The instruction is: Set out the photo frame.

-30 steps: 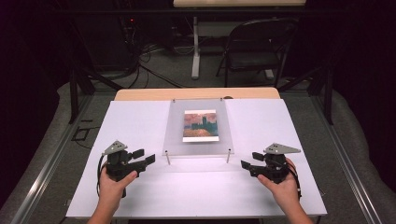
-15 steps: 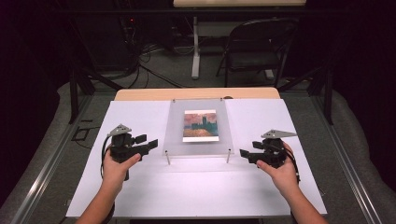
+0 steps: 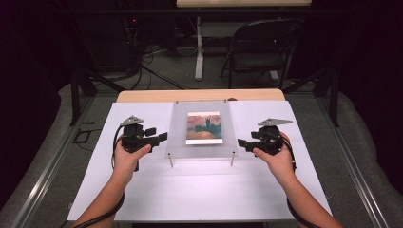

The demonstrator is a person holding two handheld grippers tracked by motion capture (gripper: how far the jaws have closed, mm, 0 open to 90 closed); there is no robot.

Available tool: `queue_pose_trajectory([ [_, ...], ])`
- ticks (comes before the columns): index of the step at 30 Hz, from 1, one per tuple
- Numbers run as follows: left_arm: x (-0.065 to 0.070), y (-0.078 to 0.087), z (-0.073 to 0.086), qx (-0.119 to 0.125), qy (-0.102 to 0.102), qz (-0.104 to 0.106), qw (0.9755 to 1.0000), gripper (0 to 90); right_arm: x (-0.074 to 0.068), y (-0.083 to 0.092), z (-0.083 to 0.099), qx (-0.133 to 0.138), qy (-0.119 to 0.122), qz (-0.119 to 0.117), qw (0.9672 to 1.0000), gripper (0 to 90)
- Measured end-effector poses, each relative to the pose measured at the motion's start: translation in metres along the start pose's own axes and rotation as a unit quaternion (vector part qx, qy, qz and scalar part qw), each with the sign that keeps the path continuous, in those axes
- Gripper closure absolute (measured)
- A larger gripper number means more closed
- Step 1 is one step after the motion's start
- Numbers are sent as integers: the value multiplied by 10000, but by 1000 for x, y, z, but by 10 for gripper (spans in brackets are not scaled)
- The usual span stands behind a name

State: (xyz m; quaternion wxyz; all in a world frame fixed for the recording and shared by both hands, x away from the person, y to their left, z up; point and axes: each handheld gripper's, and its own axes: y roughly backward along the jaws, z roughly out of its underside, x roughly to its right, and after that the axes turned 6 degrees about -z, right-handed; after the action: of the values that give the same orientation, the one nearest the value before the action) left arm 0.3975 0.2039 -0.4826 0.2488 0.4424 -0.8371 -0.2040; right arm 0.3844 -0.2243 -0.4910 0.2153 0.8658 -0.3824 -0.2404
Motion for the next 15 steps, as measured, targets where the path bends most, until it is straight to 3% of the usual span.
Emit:
queue_pose_trajectory([
  [6,0,-14,-9,-30,21,60,10000,361,5,-13,-11,-3,-60,87,9999,307],
  [15,-3,-33,-23,-164,8,-87,9998,362,12,-33,-25,-16,-146,97,9998,326],
])
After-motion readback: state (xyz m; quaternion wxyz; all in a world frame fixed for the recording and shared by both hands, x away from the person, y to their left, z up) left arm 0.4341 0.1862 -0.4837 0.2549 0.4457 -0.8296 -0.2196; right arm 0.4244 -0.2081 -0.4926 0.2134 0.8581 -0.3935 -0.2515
